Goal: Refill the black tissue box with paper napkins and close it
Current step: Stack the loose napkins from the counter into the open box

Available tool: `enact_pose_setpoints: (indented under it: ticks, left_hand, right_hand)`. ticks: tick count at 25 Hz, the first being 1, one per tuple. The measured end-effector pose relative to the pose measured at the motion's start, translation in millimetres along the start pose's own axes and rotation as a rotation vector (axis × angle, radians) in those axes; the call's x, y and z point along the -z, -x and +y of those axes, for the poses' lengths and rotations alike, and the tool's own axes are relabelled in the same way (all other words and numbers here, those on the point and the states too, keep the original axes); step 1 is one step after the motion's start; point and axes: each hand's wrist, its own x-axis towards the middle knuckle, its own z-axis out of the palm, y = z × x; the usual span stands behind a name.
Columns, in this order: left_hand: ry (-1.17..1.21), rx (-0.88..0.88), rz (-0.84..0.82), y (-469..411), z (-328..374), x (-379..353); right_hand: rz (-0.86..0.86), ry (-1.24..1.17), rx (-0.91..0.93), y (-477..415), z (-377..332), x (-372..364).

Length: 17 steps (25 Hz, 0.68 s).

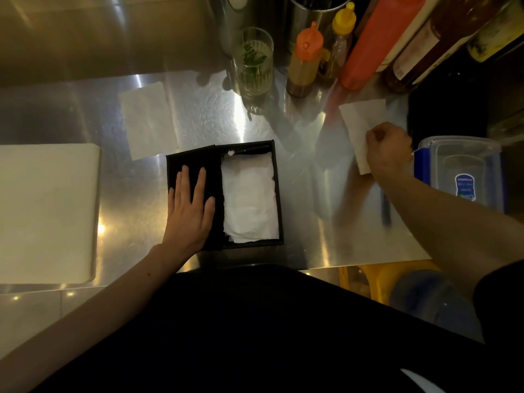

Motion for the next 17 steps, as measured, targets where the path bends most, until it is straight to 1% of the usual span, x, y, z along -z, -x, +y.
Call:
enact_pose_setpoints:
  ticks: [6, 10, 17]
  left_hand:
    - [-0.014, -0.004, 0.005, -0.3, -1.3, -1.4]
    - [-0.016, -0.016, 0.002, -0.9, -2.0, -1.4]
    - [-0.037, -0.053, -0.006, -3.5, -6.2, 0.7]
  right_hand:
    - [0.061, -0.116, 0.022, 16.5, -3.8, -1.3]
    - [0.083, -0.16, 0.102, 40.1, -14.6, 2.1]
    - [0.121, -0.318, 0.264, 101.0, -54.7, 9.8]
